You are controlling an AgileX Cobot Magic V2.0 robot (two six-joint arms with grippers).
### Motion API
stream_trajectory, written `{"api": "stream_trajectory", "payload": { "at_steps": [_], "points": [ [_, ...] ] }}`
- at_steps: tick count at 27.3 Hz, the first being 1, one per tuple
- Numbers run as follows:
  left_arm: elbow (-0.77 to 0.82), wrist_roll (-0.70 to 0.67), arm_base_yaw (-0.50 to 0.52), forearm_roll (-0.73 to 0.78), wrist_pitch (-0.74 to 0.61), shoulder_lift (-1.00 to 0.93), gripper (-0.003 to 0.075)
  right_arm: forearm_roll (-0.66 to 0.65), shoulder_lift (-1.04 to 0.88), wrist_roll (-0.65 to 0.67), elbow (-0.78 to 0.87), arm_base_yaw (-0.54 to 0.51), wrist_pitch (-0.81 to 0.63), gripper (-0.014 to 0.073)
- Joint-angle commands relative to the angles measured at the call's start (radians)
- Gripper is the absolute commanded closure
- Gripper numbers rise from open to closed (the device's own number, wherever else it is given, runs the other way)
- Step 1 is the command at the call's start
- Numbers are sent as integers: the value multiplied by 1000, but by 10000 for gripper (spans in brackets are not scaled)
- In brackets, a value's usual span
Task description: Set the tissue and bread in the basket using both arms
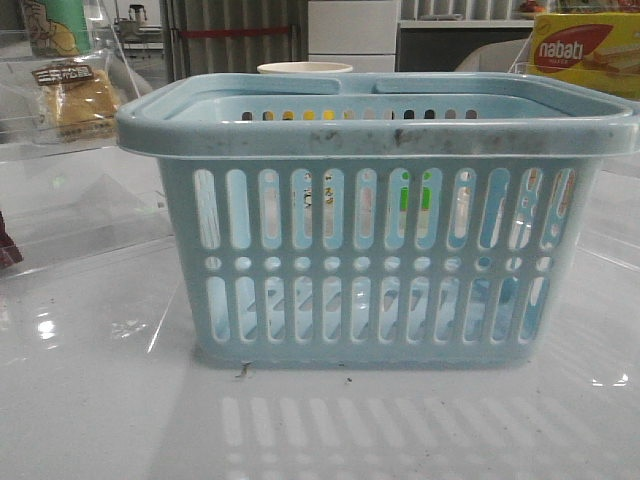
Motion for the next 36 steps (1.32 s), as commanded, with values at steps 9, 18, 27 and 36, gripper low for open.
{"api": "stream_trajectory", "payload": {
  "at_steps": [9,18,27,36],
  "points": [
    [1,-4,-8,-7,-85,-18,630,-7,-19,1,1,-5,-89,540],
    [1,-4,-8,-7,-102,-18,630,-7,-19,1,1,-5,-94,540],
    [-49,-6,-8,-7,-154,-18,629,-6,-19,1,-73,-4,-58,540],
    [-278,-6,-8,-7,-120,15,630,-7,7,1,-339,-4,106,540]
  ]
}}
